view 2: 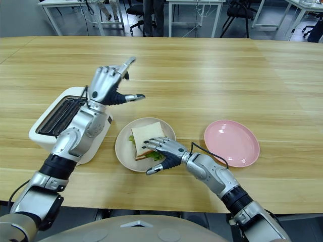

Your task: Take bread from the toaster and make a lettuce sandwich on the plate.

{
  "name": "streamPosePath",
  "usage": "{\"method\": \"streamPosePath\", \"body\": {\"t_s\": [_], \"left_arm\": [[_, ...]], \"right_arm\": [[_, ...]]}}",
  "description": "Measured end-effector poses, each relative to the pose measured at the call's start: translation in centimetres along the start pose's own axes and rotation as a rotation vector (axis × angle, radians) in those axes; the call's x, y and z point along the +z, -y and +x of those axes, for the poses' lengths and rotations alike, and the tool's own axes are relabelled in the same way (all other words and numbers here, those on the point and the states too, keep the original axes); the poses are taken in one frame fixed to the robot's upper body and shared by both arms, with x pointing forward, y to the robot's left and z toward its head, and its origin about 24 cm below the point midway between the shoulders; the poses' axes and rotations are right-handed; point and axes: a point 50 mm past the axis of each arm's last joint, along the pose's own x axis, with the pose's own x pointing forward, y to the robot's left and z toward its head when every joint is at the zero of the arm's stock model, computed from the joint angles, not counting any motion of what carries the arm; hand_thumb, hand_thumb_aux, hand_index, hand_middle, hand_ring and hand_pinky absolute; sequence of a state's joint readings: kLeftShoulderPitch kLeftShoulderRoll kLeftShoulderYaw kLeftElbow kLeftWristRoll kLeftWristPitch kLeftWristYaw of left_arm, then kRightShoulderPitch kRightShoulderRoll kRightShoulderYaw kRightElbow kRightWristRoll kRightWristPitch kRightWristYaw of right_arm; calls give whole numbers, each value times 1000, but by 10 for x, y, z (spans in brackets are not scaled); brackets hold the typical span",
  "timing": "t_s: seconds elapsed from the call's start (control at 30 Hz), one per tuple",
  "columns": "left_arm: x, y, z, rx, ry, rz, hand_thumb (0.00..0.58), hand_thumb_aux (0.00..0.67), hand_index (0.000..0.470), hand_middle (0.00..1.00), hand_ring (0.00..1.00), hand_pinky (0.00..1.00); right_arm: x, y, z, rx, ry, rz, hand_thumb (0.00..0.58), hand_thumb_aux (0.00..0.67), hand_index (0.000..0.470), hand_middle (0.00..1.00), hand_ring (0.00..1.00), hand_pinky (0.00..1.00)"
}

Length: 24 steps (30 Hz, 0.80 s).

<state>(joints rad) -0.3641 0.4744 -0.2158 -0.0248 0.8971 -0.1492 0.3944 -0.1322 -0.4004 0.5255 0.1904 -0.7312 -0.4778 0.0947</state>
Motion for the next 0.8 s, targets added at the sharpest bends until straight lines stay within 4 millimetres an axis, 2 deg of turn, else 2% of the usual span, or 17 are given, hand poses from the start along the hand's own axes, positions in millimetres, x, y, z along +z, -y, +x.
{"method": "streamPosePath", "body": {"t_s": [0.03, 0.07, 0.1, 0.13, 0.17, 0.2, 0.3, 0.37, 0.43, 0.53, 0.63, 0.8], "left_arm": [[1, -6, -3, 27, -3, -33, 0, 0, 0, 0, 0, 0], [2, -12, -8, 55, -11, -91, 92, 55, 38, 0, 0, 0], [4, -16, -11, 73, -17, -144, 496, 415, 285, 0, 0, 0], [7, -20, -15, 84, -16, -224, 496, 415, 285, 0, 0, 0], [11, -23, -18, 80, 1, -302, 580, 670, 460, 1000, 1000, 1000], [17, -27, -23, 67, 26, -408, 580, 670, 460, 1000, 1000, 1000], [26, -27, -40, -51, 100, -623, 580, 670, 460, 1000, 1000, 1000], [29, -23, -66, -212, 122, -850, 580, 670, 460, 1000, 1000, 1000], [29, -22, -85, -340, 135, -994, 580, 670, 460, 1000, 1000, 1000], [35, -18, -124, -632, 154, -1170, 580, 670, 460, 1000, 1000, 1000], [42, -9, -154, -875, 154, -1218, 580, 670, 460, 1000, 1000, 1000], [49, 14, -202, -1282, 65, -1096, 580, 670, 460, 1000, 1000, 1000]], "right_arm": [[0, 1, 0, -43, 1, 40, 557, 536, 368, 0, 0, 0], [0, 4, 1, -104, -1, 105, 580, 670, 460, 0, 0, 0], [-1, 8, 2, -152, -3, 151, 580, 670, 460, 0, 0, 0], [-1, 16, 3, -220, 6, 222, 580, 670, 460, 0, 0, 0], [0, 23, 2, -277, 22, 294, 580, 670, 460, 502, 502, 502], [1, 35, 0, -351, 58, 402, 580, 670, 460, 988, 988, 988], [11, 57, -9, -434, 195, 622, 580, 670, 460, 1000, 1000, 1000], [18, 60, -23, -376, 300, 769, 580, 670, 460, 1000, 1000, 1000], [19, 52, -34, -281, 336, 849, 580, 670, 460, 1000, 1000, 1000], [26, 31, -55, -65, 370, 895, 580, 670, 460, 1000, 1000, 1000], [33, 9, -70, 116, 367, 878, 580, 670, 460, 1000, 1000, 1000], [33, -11, -80, 263, 290, 712, 580, 670, 460, 1000, 1000, 1000]]}}
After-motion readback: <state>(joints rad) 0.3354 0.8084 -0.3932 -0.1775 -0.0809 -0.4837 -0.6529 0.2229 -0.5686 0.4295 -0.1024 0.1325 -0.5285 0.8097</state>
